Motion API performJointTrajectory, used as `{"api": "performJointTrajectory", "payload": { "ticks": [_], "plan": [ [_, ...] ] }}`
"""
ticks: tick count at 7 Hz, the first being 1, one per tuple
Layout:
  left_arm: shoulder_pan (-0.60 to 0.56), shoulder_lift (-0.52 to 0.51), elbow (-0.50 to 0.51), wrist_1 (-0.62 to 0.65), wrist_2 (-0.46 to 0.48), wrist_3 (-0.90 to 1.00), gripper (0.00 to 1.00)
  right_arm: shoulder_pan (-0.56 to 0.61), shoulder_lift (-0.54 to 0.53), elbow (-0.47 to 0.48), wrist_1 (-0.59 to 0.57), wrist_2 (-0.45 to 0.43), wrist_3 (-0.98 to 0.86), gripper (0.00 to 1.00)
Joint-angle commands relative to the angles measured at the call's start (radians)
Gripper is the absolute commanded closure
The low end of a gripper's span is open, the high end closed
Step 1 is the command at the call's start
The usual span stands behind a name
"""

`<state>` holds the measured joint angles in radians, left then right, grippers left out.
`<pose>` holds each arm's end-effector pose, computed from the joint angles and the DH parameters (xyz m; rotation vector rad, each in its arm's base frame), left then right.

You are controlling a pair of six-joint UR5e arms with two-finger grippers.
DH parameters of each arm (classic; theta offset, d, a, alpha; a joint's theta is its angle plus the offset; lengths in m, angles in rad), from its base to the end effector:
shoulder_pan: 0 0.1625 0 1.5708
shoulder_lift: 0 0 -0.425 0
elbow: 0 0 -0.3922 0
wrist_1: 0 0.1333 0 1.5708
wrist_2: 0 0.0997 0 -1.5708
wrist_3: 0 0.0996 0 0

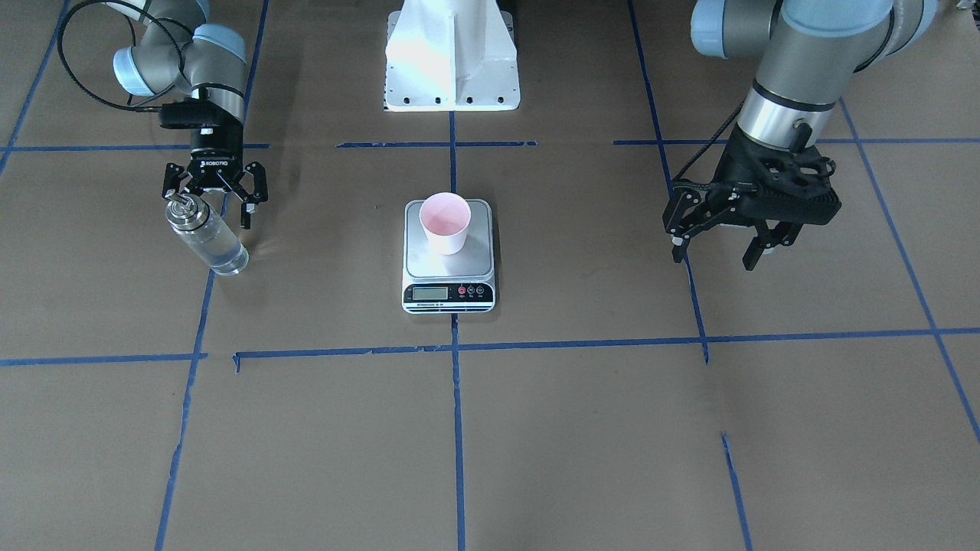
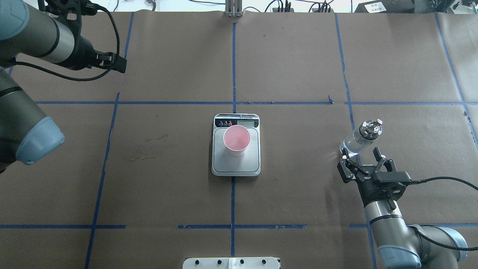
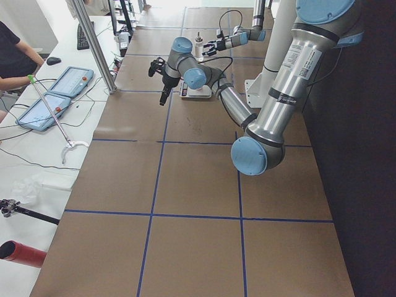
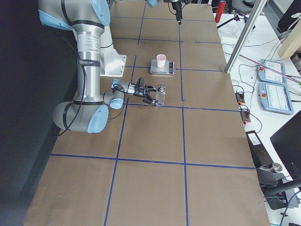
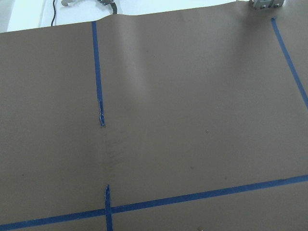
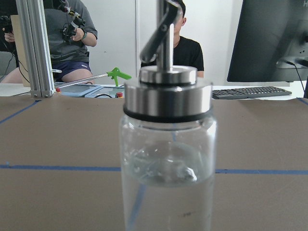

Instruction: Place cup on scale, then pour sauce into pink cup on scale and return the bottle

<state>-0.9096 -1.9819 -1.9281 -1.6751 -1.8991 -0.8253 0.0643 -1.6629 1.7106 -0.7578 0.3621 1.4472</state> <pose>0.2813 -0.5263 0.2637 0.4284 0.8105 -0.0092 -0.4289 -0.2545 0.5144 1.1919 -0.6399 0.4686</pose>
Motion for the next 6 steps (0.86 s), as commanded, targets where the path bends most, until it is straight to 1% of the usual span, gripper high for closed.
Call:
{"api": "performJointTrajectory", "payload": {
  "ticks": [1, 2, 3, 4, 5, 6],
  "plan": [
    [0.0, 0.002, -0.005, 0.0, -0.002, 0.0, 0.06, -0.055, -0.038, 0.02, 0.027, -0.02, 0.002, 0.0],
    [0.0, 0.0, -0.005, 0.002, -0.003, -0.015, 0.05, -0.084, -0.132, 0.021, 0.19, 0.021, 0.001, 0.0],
    [0.0, -0.001, -0.009, 0.0, -0.003, -0.047, 0.05, -0.099, -0.258, 0.02, 0.328, 0.067, -0.001, 0.0],
    [0.003, -0.003, -0.012, 0.0, -0.003, -0.07, 0.05, -0.101, -0.347, 0.012, 0.432, 0.108, -0.001, 0.0],
    [0.005, -0.005, -0.011, 0.0, -0.005, -0.08, 0.05, -0.101, -0.388, -0.02, 0.516, 0.126, -0.001, 0.0],
    [0.005, -0.002, -0.011, 0.0, -0.003, -0.078, 0.05, -0.097, -0.428, -0.066, 0.61, 0.18, -0.02, 0.0]
  ]
}}
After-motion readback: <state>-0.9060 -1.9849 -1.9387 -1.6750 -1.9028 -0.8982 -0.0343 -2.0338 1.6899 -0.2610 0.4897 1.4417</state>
